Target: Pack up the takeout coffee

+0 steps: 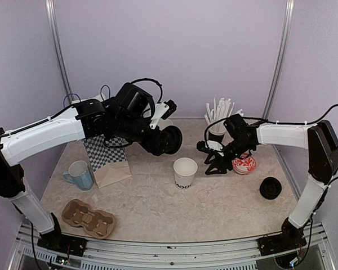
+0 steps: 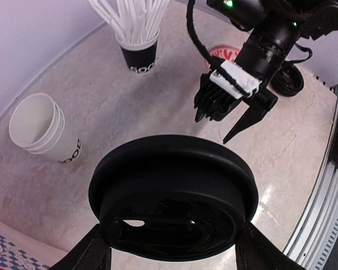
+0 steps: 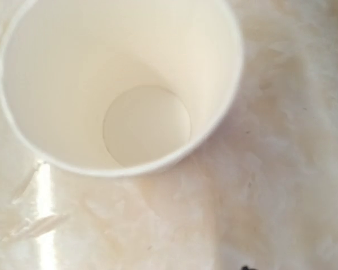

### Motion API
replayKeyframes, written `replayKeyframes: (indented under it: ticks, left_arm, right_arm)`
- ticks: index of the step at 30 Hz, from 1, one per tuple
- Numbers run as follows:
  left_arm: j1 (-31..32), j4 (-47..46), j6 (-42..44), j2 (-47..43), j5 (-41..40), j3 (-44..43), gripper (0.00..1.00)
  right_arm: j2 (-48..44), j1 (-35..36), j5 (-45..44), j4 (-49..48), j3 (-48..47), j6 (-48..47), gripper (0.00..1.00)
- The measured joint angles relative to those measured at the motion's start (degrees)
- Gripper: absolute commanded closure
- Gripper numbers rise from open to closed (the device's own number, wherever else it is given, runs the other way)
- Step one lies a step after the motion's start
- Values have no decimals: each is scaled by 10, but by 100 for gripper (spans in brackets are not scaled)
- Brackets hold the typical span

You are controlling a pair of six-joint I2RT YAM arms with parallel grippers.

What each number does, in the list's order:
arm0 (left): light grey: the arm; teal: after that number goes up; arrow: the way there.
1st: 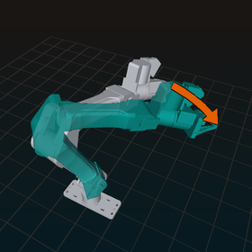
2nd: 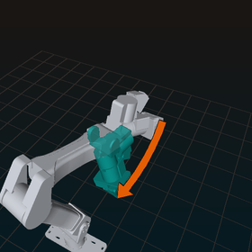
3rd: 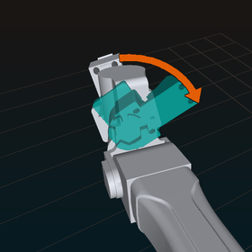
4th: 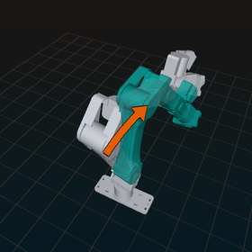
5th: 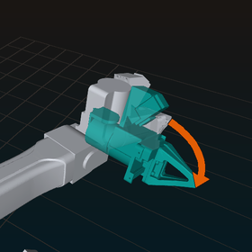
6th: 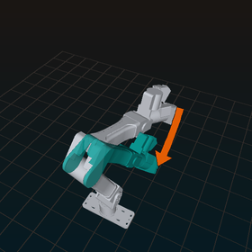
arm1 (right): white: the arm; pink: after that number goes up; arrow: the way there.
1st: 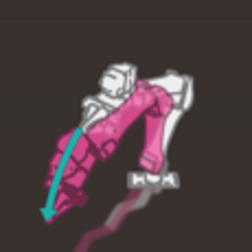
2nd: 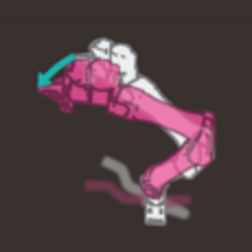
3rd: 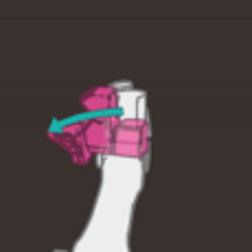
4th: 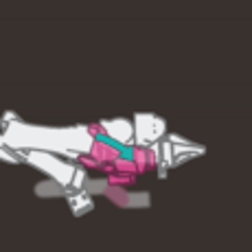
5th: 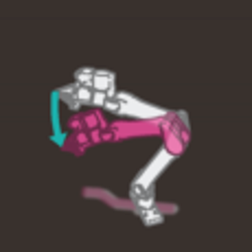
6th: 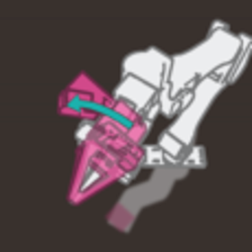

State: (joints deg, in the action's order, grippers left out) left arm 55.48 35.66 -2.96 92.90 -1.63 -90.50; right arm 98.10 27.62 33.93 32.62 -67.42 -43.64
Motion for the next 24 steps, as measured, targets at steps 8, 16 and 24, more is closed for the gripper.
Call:
replayKeyframes:
  ticks: [8,16,24]
  left_arm:
    - [-14,115,0,3,-17,-9,32]
    - [-17,160,0,3,-21,-10,32]
    - [-19,172,0,1,-21,-9,32]
  right_arm:
    - [89,9,26,-8,-68,-83,41]
    - [144,36,68,3,-122,-138,41]
    - [164,76,111,52,-127,-181,41]
